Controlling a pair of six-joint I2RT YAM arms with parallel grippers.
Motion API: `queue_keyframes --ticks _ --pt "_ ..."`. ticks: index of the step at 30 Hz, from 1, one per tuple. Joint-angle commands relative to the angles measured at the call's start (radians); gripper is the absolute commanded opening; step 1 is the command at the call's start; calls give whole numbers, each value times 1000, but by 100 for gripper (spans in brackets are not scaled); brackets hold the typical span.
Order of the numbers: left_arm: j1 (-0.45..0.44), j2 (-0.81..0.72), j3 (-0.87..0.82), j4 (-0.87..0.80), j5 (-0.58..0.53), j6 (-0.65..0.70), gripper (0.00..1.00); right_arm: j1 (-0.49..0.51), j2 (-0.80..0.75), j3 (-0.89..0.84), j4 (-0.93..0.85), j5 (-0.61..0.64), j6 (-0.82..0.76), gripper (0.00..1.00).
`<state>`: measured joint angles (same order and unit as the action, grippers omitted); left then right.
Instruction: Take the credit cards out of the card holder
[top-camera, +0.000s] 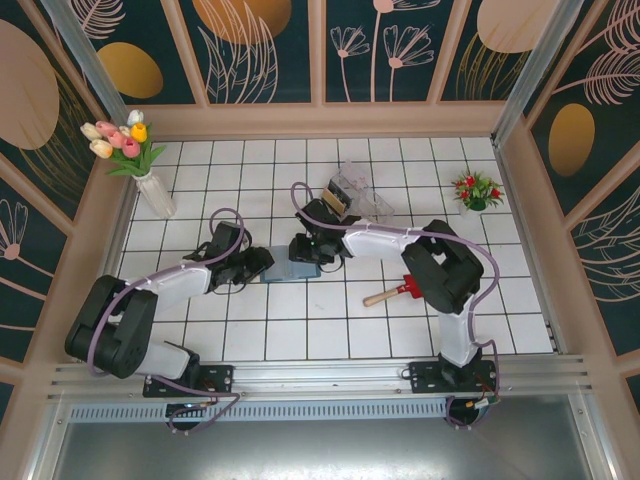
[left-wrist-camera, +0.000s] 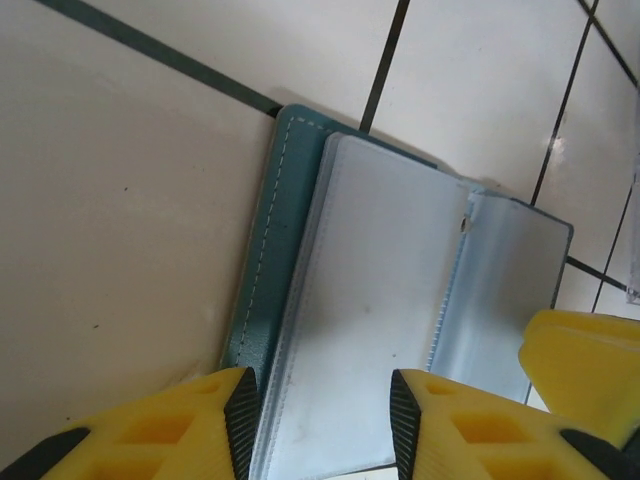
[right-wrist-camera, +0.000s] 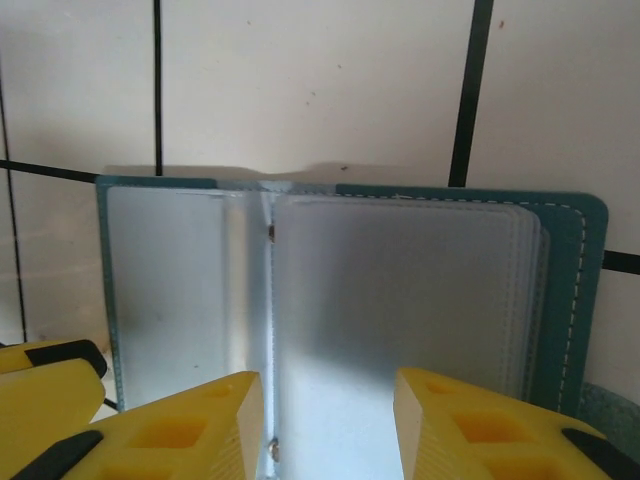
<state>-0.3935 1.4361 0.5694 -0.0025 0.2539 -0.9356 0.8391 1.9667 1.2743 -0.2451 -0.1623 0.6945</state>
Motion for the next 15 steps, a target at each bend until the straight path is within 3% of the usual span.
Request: queue_keyframes --ticks 1,15 --pt "3 25 31 27 27 23 41 3 26 33 -33 -11 4 41" --pt "2 22 40 50 70 27 27 3 84 36 -37 -43 -10 41"
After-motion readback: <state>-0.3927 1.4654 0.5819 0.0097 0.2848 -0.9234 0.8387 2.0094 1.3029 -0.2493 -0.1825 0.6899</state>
